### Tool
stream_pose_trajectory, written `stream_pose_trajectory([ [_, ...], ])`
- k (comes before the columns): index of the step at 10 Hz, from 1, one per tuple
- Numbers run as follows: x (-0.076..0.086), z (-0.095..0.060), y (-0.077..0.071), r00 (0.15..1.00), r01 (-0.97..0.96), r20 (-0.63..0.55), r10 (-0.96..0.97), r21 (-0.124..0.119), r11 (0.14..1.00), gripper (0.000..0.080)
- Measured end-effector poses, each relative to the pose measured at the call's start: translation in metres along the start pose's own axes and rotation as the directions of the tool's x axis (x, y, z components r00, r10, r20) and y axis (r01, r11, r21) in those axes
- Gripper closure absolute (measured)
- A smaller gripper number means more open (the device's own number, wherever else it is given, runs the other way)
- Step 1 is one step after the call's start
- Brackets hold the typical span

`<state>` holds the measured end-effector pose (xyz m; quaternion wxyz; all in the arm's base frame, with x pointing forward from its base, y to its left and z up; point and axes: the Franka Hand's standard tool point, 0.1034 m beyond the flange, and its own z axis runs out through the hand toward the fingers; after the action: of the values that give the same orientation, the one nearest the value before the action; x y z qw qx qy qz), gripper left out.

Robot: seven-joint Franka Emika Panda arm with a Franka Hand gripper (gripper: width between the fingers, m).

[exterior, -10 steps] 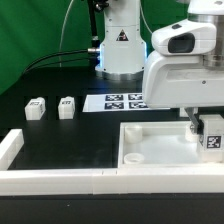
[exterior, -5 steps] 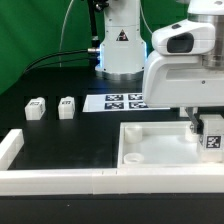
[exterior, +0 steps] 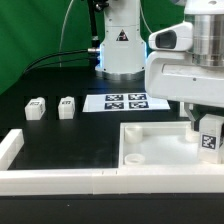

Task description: Assemble one leg

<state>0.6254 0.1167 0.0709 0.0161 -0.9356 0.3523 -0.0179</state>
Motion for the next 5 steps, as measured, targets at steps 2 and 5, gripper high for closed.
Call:
stream_pose_trajectory([
  [2, 0.0002, 0.0002, 0.0004, 0.978, -0.206, 0.004, 0.206, 0.004, 0.978, 0.0509],
  [5, -0.0005, 0.0, -0.0001, 0.863, -0.505, -0.001, 0.505, 0.002, 0.863, 0.0508],
])
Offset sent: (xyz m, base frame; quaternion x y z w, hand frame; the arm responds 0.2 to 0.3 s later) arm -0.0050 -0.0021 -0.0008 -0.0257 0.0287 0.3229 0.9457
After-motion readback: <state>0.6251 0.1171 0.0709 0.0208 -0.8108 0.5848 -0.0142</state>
